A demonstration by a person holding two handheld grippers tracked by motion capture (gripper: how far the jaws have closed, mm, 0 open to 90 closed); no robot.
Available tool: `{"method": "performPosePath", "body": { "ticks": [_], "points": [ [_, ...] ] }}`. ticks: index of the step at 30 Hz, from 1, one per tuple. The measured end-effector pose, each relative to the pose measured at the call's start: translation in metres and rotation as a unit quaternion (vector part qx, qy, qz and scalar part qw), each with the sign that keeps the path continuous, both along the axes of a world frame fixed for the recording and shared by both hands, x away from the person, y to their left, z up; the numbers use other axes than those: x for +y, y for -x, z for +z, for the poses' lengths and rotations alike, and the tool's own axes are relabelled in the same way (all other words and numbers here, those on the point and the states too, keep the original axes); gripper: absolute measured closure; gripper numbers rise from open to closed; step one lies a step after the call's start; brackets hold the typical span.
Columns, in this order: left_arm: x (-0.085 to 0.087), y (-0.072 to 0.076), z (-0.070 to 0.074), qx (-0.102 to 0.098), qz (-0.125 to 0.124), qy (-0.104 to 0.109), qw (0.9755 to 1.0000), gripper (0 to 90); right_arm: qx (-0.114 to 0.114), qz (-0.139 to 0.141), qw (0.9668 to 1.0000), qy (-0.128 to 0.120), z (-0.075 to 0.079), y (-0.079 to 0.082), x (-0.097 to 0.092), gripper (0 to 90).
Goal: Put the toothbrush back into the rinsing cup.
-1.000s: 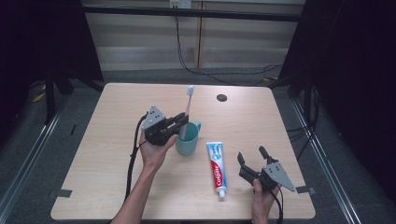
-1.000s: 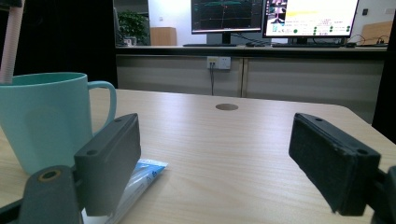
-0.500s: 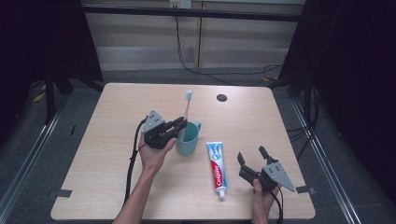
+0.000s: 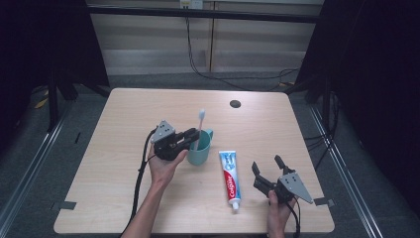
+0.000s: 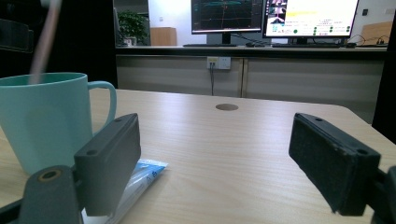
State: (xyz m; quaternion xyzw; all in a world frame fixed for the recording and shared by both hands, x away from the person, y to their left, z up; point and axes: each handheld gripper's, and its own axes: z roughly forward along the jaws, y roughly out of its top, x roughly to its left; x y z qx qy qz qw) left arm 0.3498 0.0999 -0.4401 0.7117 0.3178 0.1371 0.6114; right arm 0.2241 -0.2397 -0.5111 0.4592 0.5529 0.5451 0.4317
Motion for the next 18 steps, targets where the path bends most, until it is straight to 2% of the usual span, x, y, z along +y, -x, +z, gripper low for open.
{"method": "performPosePath", "body": {
  "ticks": [7,12,14,18],
  "points": [
    [0.003,0.001,0.003,0.000,-0.007,0.004,1.0000,63.9,0.001,0.001,1.0000,0.001,0.000,0.000,0.000,16.0],
    [0.010,0.000,0.004,0.004,-0.013,0.004,0.9999,54.1,0.000,0.001,1.0000,0.000,0.000,0.000,0.000,16.0],
    [0.012,0.000,0.005,0.007,-0.013,0.011,0.9998,49.6,0.001,0.001,1.0000,0.001,0.000,0.000,0.000,16.0],
    [0.016,0.002,0.007,0.000,-0.007,0.005,1.0000,45.7,0.000,0.002,1.0000,0.000,0.000,0.000,0.000,16.0]
  ]
}}
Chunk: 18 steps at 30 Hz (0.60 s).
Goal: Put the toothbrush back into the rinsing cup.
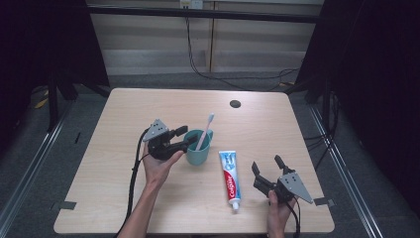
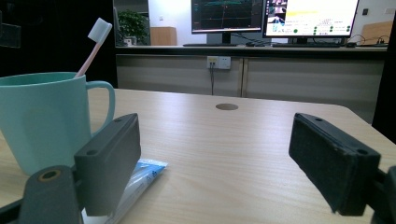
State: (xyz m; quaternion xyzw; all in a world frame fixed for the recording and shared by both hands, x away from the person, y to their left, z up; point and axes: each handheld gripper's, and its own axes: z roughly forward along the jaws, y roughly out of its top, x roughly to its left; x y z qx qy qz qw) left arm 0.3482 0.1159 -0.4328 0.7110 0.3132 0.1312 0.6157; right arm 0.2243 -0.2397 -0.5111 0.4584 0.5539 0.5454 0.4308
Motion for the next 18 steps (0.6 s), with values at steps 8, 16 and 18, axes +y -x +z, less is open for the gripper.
{"method": "performPosePath", "body": {
  "ticks": [8,16,18],
  "points": [
    [0.006,0.005,0.006,-0.008,0.016,-0.030,0.9994,35.1,0.000,0.000,1.0000,0.000,0.000,0.000,0.000,16.0],
    [0.020,0.007,0.003,0.002,0.021,-0.012,0.9997,23.4,0.001,0.000,1.0000,0.000,0.000,0.000,0.000,16.0],
    [0.025,0.009,0.002,-0.002,0.026,-0.014,0.9995,22.6,0.002,0.000,1.0000,0.000,0.000,0.000,0.000,16.0]
  ]
}}
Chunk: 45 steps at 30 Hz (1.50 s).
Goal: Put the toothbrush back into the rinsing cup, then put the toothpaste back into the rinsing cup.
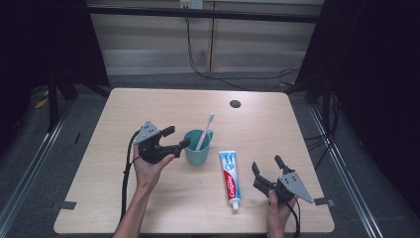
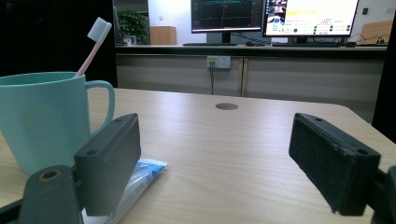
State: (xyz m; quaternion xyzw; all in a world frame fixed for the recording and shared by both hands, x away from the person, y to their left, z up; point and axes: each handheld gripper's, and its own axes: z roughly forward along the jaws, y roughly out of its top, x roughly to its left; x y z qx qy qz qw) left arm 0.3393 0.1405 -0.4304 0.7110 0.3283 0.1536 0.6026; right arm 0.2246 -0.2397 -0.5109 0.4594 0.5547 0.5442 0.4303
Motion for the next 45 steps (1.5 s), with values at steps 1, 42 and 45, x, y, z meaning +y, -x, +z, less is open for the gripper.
{"method": "performPosePath", "body": {
  "ticks": [1,42,45],
  "points": [
    [0.002,0.000,0.000,0.000,0.001,0.000,1.0000,20.3,0.001,0.000,1.0000,0.000,0.000,0.000,0.000,16.0],
    [0.078,0.066,-0.065,-0.005,0.096,-0.027,0.9950,15.7,0.005,-0.013,0.9999,0.000,0.000,-0.001,0.001,12.8],
    [0.078,0.070,-0.065,-0.012,0.095,-0.034,0.9948,15.7,0.005,-0.012,0.9999,0.000,0.000,-0.001,0.001,13.0]
  ]
}}
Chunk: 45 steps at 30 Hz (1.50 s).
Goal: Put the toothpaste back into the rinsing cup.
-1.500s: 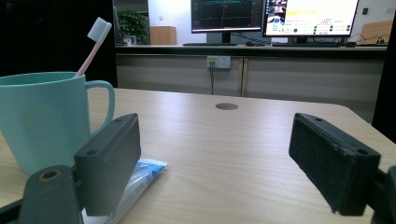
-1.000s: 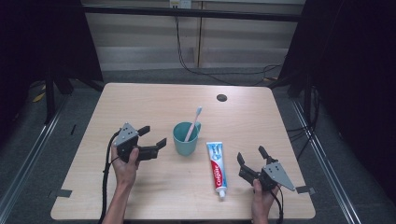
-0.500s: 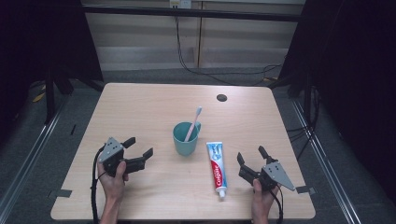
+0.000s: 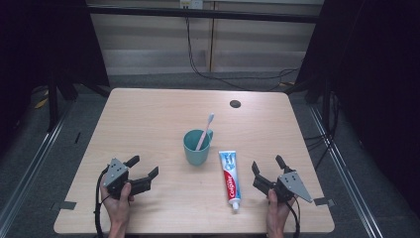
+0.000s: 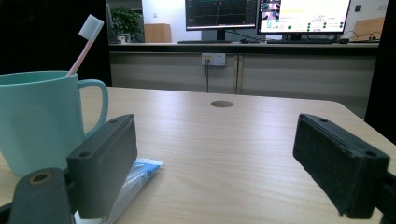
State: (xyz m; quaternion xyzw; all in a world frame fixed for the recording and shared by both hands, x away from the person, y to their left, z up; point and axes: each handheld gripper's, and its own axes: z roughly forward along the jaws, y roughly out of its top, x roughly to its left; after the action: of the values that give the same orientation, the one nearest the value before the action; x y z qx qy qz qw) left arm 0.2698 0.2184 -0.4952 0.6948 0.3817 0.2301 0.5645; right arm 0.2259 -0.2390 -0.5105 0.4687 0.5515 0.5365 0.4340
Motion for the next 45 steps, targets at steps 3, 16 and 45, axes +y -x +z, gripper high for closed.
{"method": "performPosePath", "body": {
  "ticks": [3,16,45],
  "points": [
    [0.003,0.007,-0.007,-0.012,0.011,0.018,0.9997,15.7,0.001,0.000,1.0000,-0.001,0.000,0.000,0.000,12.9],
    [0.015,0.029,-0.012,-0.079,0.024,0.038,0.9958,15.4,0.051,0.027,0.9983,-0.004,0.003,-0.003,0.001,14.0],
    [0.012,0.031,-0.015,-0.127,0.032,0.026,0.9910,15.5,0.295,0.147,0.9439,0.016,0.058,-0.030,0.018,40.6]
  ]
}}
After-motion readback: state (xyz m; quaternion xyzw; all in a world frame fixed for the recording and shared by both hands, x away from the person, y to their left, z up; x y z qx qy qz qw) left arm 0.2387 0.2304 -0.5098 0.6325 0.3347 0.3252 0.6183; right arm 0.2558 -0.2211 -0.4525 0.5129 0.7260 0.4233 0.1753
